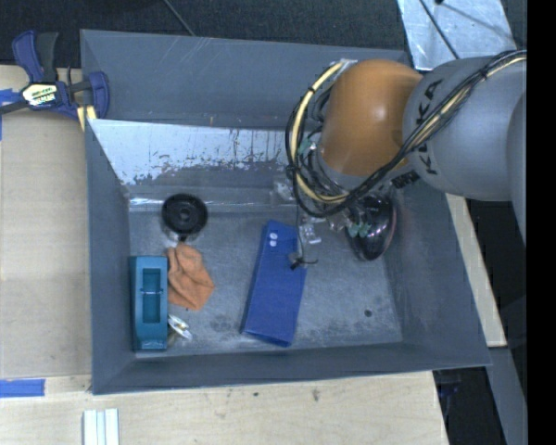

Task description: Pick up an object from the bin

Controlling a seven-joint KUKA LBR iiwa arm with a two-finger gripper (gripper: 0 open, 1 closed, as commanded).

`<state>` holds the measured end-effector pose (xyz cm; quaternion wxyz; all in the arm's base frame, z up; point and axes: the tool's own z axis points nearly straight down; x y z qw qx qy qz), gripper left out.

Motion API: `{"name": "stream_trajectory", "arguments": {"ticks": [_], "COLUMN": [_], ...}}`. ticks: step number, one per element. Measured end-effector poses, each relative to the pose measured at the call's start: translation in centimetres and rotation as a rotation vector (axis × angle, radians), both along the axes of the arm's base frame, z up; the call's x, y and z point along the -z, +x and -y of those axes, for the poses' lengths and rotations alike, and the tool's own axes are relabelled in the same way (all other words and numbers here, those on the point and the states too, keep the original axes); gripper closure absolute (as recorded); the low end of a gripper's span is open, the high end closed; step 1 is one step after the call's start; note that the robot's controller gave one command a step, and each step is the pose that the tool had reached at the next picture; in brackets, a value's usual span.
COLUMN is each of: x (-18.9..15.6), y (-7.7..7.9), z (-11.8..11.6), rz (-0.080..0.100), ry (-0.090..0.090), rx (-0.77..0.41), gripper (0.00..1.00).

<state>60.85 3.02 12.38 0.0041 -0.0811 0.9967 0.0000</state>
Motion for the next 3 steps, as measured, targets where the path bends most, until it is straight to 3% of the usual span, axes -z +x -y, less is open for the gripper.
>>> {"name": "stream_trajectory", "arguments": {"ticks": [1, 2, 3], "x": [1.1, 2.3, 2.3], "y": [-0.9, -3.1, -3.1], "z": [0.2, -1.5, -1.5], "rz": [-0.003, 0.014, 0.014], "ry": [-0.001, 0.002, 0.002], "rx": [-0.062, -0.056, -0.055], "gripper": [0.00, 1.00, 1.00]}}
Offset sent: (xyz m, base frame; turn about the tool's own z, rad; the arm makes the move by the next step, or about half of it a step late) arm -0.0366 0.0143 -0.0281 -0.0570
